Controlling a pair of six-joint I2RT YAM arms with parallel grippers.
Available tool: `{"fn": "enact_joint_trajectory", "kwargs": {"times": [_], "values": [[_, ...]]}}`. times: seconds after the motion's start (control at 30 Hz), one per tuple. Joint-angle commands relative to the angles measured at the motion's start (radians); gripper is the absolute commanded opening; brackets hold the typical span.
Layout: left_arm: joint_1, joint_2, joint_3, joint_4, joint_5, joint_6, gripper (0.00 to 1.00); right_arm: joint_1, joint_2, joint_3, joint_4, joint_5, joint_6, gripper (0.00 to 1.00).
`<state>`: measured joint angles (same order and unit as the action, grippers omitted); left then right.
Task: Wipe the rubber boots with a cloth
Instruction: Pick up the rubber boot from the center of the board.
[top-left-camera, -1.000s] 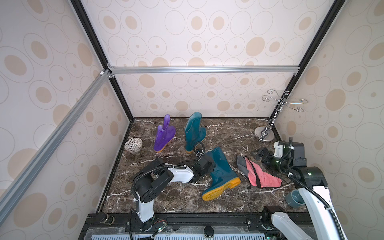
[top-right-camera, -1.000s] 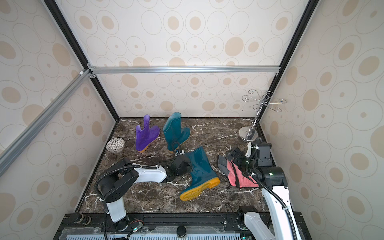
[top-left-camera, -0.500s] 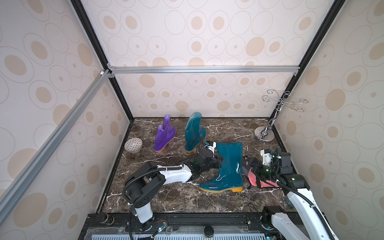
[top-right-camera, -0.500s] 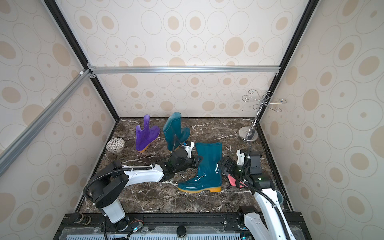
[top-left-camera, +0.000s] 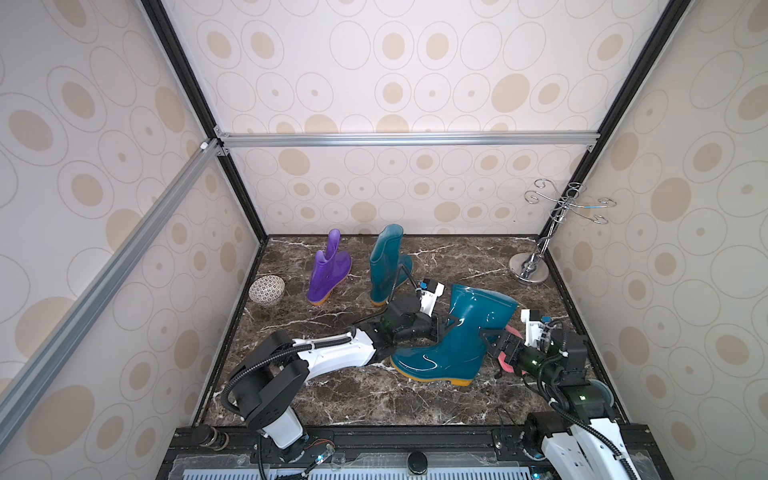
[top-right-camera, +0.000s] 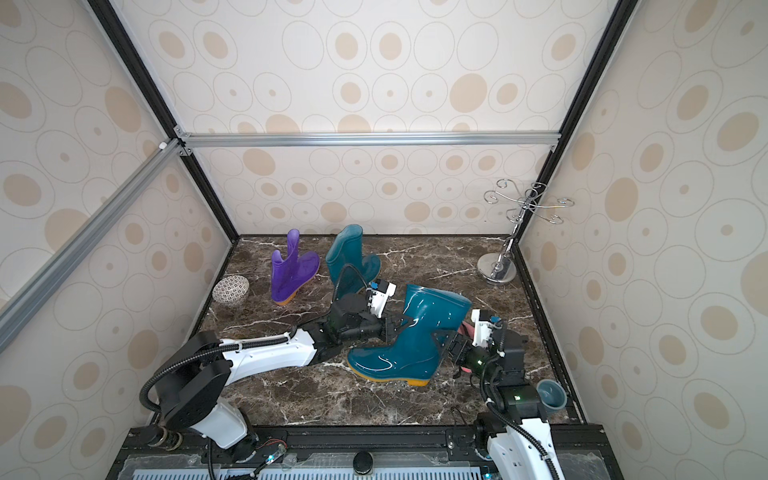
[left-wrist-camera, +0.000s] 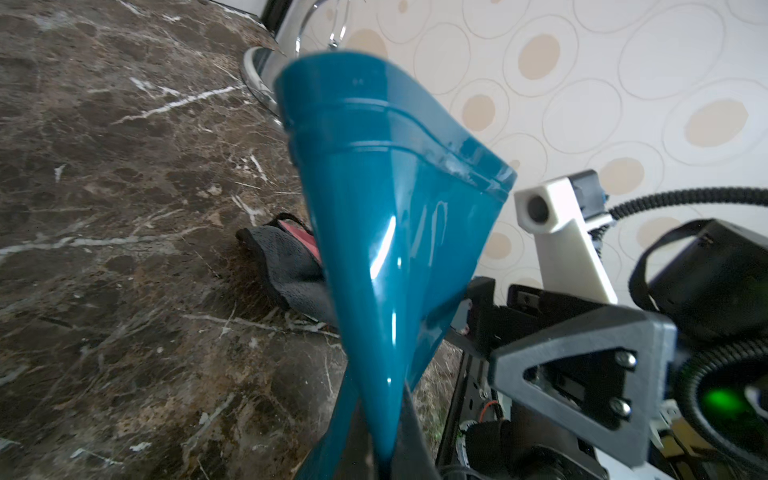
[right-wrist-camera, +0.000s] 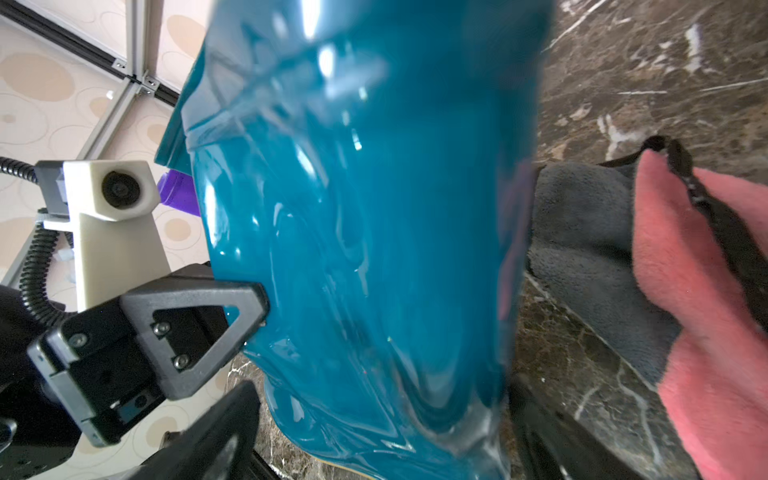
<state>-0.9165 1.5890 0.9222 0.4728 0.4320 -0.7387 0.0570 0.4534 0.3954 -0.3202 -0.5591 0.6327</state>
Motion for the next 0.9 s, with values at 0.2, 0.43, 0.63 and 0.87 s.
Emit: {"fn": "enact_joint_trajectory", "kwargs": {"times": [0.2, 0.43, 0.63, 0.87], "values": [[0.004, -0.123, 0.040, -0.069, 0.132, 0.076, 0.00, 0.009, -0.029, -0.064, 0.226, -0.160, 0.014, 0.86], [0.007, -0.118, 0.040, -0.028, 0.142, 0.036, 0.00, 0.009, -0.065, -0.117, 0.447, -0.316, 0.115, 0.54], [0.017, -0.110, 0.064, -0.103, 0.112, 0.081, 0.00, 0.009, -0.065, -0.058, 0.364, -0.311, 0.073, 0.00], [0.018, -0.089, 0.143, -0.240, 0.059, 0.164, 0.41, 0.010, -0.052, 0.075, 0.236, -0.199, 0.056, 0.00]]}}
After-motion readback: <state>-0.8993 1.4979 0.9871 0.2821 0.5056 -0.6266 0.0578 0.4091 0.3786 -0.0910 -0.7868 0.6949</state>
